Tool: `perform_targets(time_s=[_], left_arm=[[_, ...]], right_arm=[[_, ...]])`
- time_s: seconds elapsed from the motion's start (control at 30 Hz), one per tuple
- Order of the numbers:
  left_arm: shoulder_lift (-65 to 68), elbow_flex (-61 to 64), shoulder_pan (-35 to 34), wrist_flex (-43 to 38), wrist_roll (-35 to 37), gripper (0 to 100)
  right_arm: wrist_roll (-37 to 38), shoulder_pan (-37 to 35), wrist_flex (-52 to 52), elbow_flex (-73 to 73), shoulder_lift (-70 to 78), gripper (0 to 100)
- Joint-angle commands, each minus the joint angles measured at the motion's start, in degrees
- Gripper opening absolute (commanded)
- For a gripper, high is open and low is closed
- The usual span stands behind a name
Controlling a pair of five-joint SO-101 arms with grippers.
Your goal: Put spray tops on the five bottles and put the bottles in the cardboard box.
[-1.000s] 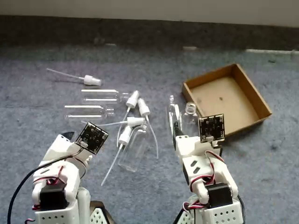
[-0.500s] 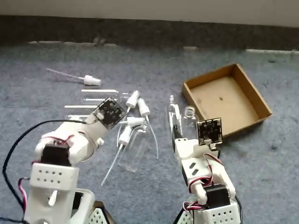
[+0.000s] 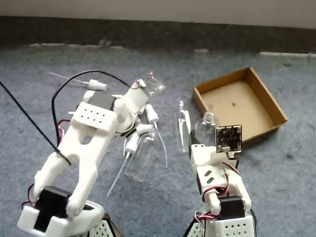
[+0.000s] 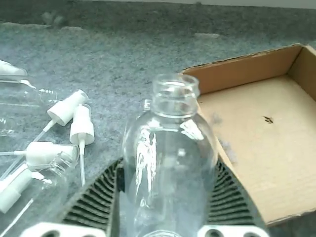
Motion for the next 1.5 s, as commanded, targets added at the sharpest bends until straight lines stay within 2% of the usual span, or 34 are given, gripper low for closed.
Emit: perform_targets(time_s=[0.0, 0.2, 0.5, 0.67, 0.87, 1.2, 1.47], left_arm=[[9.19, -11.74, 3.03, 0.44, 1.49, 10], [22.90, -25.45, 2.86, 0.97, 5.10, 11], [40.84, -50.33, 2.51, 9.58, 7.47, 11], [50.68, -62.46, 2.68, 13.89, 8.00, 16], [60.26, -74.68, 0.66, 16.70, 10.11, 17], [69.58, -88.48, -1.19, 23.38, 11.52, 17], [73.71, -90.77, -3.38, 23.56, 11.52, 17]], right_arm=[[0.00, 0.92, -1.54, -0.22, -1.10, 9.6], [-0.09, 0.84, -1.36, -0.13, -1.10, 9.6], [-0.09, 0.84, -1.36, -0.13, -1.10, 9.6], [-0.09, 0.84, -1.36, -0.13, -1.10, 9.6], [0.00, 0.75, -1.36, -0.13, -1.10, 9.6], [0.00, 0.75, -1.36, -0.13, -1.10, 9.6], [0.00, 0.75, -1.36, -0.13, -1.10, 9.6]])
